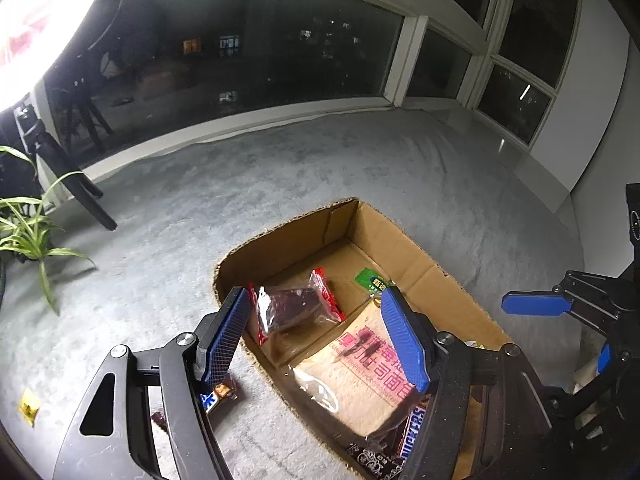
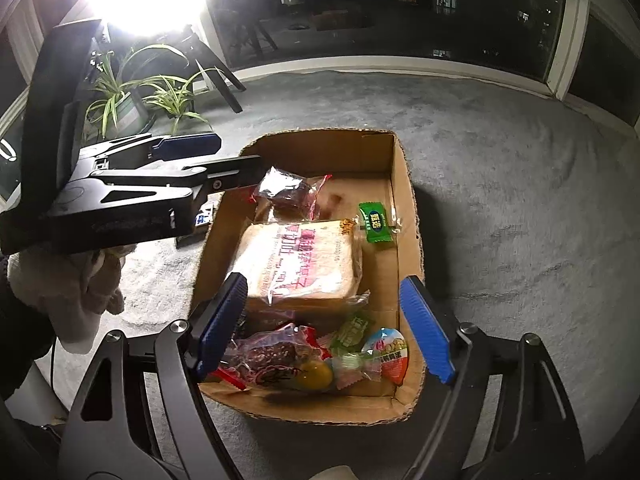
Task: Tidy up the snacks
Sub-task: 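Move both open tools toward the yellow packet and chocolate bar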
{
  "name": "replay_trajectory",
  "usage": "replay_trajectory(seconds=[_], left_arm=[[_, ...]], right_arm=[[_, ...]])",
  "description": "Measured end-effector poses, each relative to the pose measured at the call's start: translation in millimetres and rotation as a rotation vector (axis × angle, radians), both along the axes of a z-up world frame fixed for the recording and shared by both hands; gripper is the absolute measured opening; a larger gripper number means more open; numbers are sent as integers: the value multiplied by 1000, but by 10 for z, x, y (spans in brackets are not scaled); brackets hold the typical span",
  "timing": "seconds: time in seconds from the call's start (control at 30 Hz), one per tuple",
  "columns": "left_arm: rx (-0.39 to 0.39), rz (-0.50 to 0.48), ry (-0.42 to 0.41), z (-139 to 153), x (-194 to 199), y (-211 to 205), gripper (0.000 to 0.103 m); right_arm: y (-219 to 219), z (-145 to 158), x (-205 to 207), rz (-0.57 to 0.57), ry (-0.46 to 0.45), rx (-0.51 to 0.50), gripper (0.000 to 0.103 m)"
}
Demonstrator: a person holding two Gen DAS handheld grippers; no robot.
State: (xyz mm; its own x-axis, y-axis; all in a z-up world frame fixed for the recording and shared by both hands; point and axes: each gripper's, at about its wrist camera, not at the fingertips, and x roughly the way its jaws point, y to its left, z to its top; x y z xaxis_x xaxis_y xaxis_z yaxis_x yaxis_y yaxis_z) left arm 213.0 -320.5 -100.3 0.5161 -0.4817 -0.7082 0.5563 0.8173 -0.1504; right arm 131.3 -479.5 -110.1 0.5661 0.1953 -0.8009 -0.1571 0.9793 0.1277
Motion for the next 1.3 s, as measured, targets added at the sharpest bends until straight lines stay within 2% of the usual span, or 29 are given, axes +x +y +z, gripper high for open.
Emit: replay_trajectory(seconds=[0.43,0.7,1.0,1.13,1.3], left_arm=[[-14,12,-62,223,-182,404,68],[-30,58,-68,262,-256,975,68],[-11,163,-26,32,-276,1943,68],[4,199,2,-119,-287,2351,68],[31,282,54,-383,-246,2870,68]], right_arm=[[396,187,-35,20,-26,3,81],[834,230,-69,57,-33,44,81],[1554,70,3,129,12,107,81],[1800,-108,111,118,58,141,81],[1950,-349,369,53,104,130,81]])
